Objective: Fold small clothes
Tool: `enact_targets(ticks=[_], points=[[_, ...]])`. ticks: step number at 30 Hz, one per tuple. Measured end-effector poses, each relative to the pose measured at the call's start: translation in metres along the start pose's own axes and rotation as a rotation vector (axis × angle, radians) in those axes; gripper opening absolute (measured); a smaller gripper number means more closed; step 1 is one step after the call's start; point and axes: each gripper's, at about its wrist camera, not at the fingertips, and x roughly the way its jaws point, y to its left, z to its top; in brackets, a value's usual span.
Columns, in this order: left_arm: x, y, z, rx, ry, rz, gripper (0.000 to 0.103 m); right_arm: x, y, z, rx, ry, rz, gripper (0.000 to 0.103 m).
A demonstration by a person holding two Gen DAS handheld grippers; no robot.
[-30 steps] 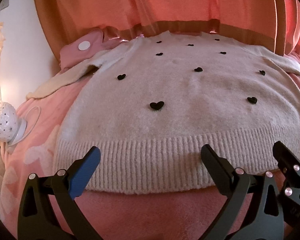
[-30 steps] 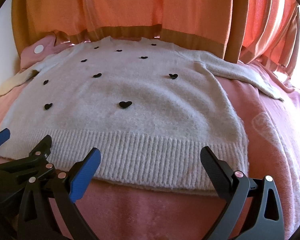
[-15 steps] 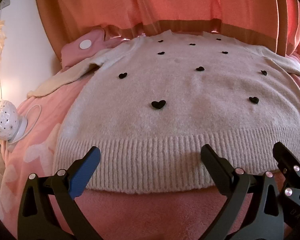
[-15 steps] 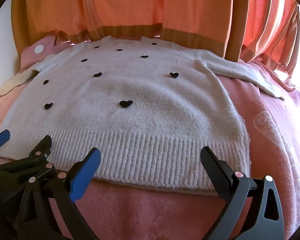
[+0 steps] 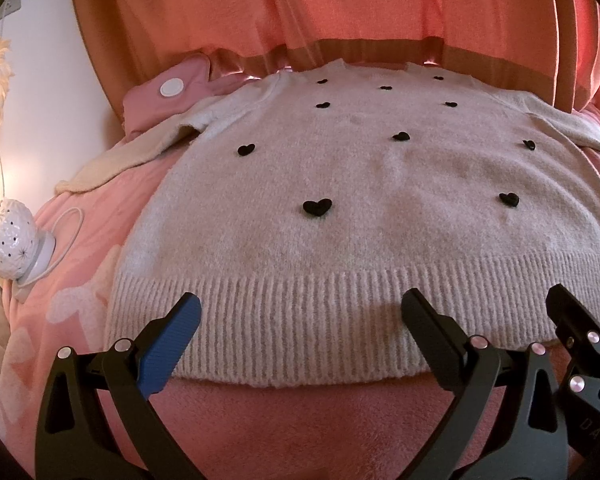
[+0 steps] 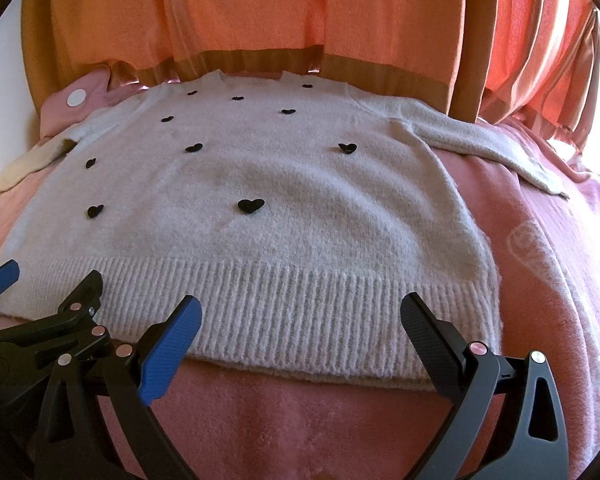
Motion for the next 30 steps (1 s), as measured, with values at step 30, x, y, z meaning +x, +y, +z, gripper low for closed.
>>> enact_targets(ticks=[30], points=[[0.0010,-0.0004,-0.0022,-0.007,0.006,0.004,0.098,0.0015,-0.0008,0.0014,0.002,0.008,0.011,0.098]])
